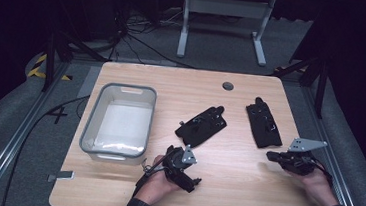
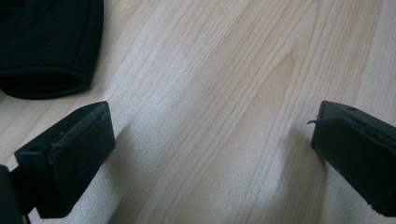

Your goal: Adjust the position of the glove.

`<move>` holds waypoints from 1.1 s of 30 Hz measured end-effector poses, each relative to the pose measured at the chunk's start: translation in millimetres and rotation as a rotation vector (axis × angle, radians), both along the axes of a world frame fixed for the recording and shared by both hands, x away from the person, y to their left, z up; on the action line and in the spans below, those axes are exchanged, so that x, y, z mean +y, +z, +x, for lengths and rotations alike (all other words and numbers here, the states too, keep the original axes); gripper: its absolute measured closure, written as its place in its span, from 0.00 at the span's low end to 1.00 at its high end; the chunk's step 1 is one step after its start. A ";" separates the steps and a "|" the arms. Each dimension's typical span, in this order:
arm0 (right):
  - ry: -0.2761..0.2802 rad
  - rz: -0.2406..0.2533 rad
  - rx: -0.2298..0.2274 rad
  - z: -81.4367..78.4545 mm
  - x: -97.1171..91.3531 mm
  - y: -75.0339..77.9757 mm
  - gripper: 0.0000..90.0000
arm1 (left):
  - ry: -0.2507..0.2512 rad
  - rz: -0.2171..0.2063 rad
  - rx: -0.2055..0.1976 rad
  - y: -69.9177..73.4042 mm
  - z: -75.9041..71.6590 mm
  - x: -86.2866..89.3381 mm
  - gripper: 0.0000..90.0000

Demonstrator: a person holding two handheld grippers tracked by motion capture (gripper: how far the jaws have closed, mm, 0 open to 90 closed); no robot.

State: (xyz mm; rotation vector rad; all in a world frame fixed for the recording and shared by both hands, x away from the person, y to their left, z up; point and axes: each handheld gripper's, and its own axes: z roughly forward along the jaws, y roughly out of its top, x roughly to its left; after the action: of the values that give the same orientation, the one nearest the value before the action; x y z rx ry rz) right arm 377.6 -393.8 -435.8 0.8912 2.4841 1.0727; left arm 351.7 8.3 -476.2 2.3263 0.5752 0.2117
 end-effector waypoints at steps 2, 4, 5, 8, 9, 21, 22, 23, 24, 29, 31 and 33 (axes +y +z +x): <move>-0.009 0.001 0.002 7.2 -1.5 1.0 1.00 | 0.000 0.000 -0.001 0.0 0.1 0.0 0.00; -0.010 0.001 -0.002 15.0 -3.4 2.0 1.00 | 0.000 0.000 -0.001 0.0 0.1 0.0 0.00; -0.015 0.003 -0.005 18.6 -4.0 2.2 1.00 | 0.000 0.000 -0.001 0.0 0.1 0.0 0.00; -0.023 -0.001 -0.009 29.7 -6.5 2.3 1.00 | -0.002 0.000 -0.001 0.0 0.2 0.0 0.00; -0.026 -0.004 -0.008 33.4 -7.2 2.0 1.00 | -0.002 -0.001 -0.001 0.0 0.2 0.0 0.00; -0.087 -0.032 0.014 64.9 -17.4 -6.7 1.00 | -0.004 0.000 -0.002 0.0 0.4 0.0 0.00; -0.088 -0.042 0.018 66.1 -17.9 -8.5 1.00 | -0.004 0.000 -0.002 0.0 0.4 0.0 0.00; -0.089 -0.047 0.024 66.6 -17.9 -10.2 1.00 | -0.004 0.000 -0.002 0.0 0.4 0.0 0.00; -0.087 -0.051 0.029 66.9 -18.6 -11.9 1.00 | -0.004 0.000 -0.002 0.0 0.4 0.0 0.00; -0.086 -0.052 0.031 65.3 -19.4 -12.8 1.00 | -0.004 0.000 -0.002 0.0 0.4 0.0 0.00; -0.083 -0.055 0.034 64.5 -20.2 -13.1 1.00 | -0.004 0.000 -0.001 0.0 0.4 0.0 0.00; -0.078 -0.056 0.039 63.5 -20.3 -13.4 1.00 | -0.004 0.000 -0.002 0.0 0.3 0.0 0.00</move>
State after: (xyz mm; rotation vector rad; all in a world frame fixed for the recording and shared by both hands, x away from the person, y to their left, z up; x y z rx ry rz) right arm 441.1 -414.1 -449.3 0.9931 2.4759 0.9638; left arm 352.0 8.3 -476.3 2.3268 0.5702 0.2118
